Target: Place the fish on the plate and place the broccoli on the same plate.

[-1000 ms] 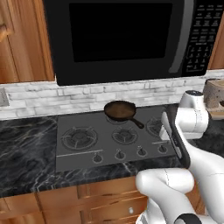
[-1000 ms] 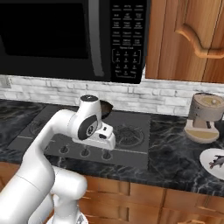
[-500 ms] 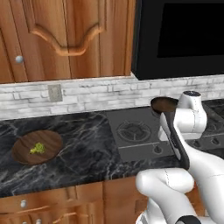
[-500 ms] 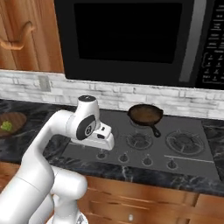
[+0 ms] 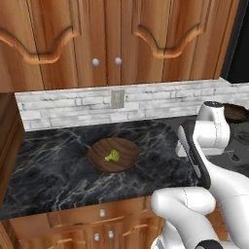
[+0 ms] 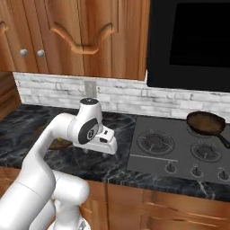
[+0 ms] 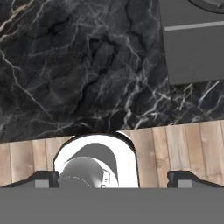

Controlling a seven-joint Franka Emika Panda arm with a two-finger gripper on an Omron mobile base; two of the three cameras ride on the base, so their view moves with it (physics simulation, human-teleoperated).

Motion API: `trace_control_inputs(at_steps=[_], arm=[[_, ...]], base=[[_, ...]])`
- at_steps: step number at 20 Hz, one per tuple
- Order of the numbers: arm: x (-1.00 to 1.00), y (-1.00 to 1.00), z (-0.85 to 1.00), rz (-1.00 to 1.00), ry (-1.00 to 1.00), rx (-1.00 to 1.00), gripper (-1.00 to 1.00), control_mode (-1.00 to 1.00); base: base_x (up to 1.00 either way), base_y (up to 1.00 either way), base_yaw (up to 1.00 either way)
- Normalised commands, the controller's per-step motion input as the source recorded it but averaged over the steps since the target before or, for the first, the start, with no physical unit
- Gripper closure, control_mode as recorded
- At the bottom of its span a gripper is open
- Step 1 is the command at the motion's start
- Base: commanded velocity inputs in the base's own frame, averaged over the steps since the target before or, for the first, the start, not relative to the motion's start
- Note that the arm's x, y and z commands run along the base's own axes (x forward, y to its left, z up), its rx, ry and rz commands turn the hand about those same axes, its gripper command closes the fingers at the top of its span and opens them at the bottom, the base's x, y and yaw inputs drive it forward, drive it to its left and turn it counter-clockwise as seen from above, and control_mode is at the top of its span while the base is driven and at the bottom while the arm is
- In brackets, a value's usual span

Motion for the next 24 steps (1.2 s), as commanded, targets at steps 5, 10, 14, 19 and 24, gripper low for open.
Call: trace_control_inputs(at_steps=[5, 10, 14, 19, 24], arm=[[0.0, 0.0, 0.0, 0.0, 0.0, 0.0, -1.0, 1.0], [0.0, 0.09, 0.0, 0.0, 0.0, 0.0, -1.0, -1.0], [0.03, 0.11, 0.0, 0.0, 0.01, 0.0, -1.0, -1.0], [0.65, -0.04, 0.0, 0.0, -0.03, 0.0, -1.0, -1.0], [1.0, -0.23, -0.02, 0.0, 0.02, -0.03, -1.0, -1.0]], base=[[0.14, 1.0, 0.0], [0.13, 0.76, 0.0], [0.0, 0.0, 0.0], [0.0, 0.0, 0.0], [0.0, 0.0, 0.0]])
